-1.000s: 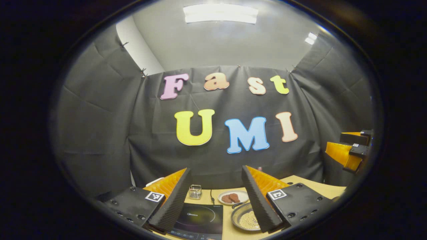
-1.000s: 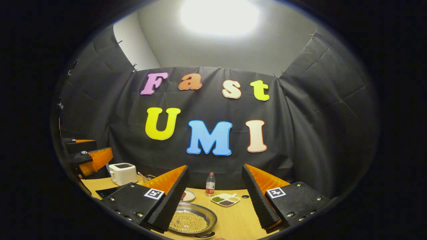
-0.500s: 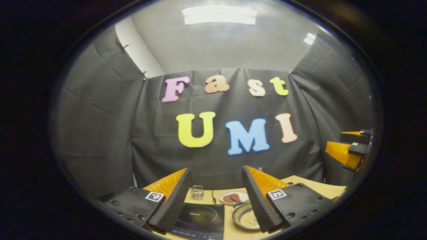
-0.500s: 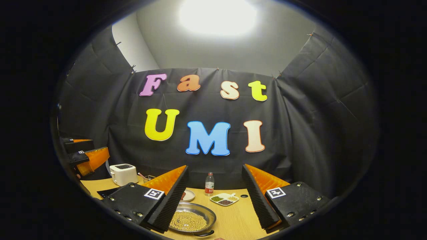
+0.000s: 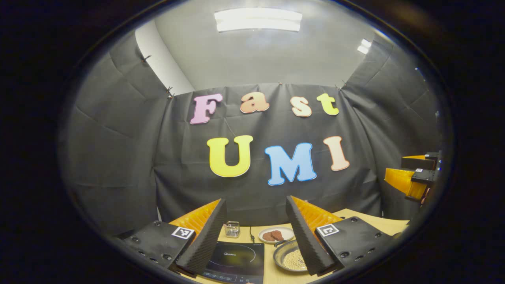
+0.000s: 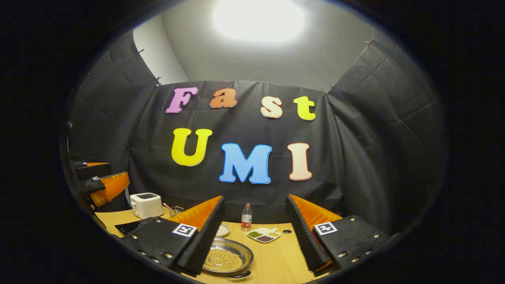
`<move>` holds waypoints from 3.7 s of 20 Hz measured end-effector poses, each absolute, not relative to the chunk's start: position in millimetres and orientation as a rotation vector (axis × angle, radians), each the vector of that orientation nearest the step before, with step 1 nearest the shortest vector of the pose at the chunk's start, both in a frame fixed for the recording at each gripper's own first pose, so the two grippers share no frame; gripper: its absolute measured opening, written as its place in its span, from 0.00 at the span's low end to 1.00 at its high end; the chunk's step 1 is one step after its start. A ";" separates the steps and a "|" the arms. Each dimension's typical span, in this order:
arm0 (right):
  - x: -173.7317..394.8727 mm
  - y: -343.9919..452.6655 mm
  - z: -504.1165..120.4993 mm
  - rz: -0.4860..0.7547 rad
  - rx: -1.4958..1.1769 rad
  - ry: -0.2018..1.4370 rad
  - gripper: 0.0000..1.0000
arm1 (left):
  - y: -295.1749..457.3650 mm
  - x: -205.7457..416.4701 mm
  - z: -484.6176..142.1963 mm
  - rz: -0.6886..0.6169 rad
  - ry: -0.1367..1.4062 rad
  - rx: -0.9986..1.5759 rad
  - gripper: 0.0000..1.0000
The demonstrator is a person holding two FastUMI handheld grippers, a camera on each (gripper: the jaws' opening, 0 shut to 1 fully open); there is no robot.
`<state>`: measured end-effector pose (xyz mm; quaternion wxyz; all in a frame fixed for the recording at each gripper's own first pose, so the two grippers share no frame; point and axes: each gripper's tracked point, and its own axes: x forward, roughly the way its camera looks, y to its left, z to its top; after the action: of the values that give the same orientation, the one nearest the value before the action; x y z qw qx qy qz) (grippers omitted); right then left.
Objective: First push the handle of the pot to place it horizontally, then grasp the pot with both hands and set it on the induction cooktop.
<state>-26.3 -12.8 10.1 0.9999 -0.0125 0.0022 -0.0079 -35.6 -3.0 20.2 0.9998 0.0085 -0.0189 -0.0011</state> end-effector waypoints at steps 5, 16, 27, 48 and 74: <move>-27.4 -2.9 6.7 0.010 -0.031 0.018 0.56 | -2.8 -36.7 19.0 -0.003 -0.038 0.015 0.92; -20.9 30.4 -78.2 0.204 0.024 0.271 0.00 | -1.1 -35.5 13.9 0.061 -0.016 0.060 0.95; -53.4 74.6 -220.4 0.561 0.014 0.636 0.00 | 8.9 -56.5 -36.1 0.229 0.131 0.085 1.00; -47.8 44.7 -329.8 0.476 -0.020 1.016 0.00 | -0.2 91.7 -102.0 0.098 0.168 0.059 0.98; 77.4 -64.8 -308.4 -0.094 0.101 0.788 0.51 | -56.9 124.2 -277.6 -0.136 0.493 -0.005 0.98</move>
<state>77.4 -64.8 -308.4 0.9210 0.0491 0.3836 -0.0456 124.2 -56.9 -277.6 0.9675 -0.0024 0.2439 -0.0673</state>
